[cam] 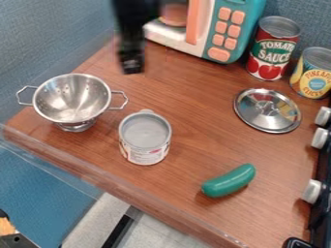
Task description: Move silver colander from left bottom side to the left of silver lid
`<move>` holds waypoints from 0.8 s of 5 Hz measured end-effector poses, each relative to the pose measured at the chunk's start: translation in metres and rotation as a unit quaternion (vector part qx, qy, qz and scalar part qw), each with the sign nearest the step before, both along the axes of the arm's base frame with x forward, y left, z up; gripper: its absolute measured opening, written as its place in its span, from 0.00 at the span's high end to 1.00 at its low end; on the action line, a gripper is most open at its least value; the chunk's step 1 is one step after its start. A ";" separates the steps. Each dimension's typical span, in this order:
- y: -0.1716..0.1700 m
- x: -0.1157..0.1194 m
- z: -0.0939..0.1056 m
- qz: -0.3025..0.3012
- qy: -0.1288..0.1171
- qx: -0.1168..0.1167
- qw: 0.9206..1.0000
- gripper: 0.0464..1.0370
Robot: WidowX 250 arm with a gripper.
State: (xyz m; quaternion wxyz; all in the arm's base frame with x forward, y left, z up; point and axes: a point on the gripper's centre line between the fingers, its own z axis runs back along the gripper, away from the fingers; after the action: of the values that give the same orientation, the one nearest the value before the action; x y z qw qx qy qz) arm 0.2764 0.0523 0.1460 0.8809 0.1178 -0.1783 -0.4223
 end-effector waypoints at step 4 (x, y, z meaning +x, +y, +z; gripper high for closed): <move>0.042 -0.058 -0.035 -0.015 0.078 0.012 0.997 0.04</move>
State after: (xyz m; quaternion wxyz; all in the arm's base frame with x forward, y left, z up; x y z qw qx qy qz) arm 0.2188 0.0939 0.1113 0.8841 0.0925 -0.1058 -0.4457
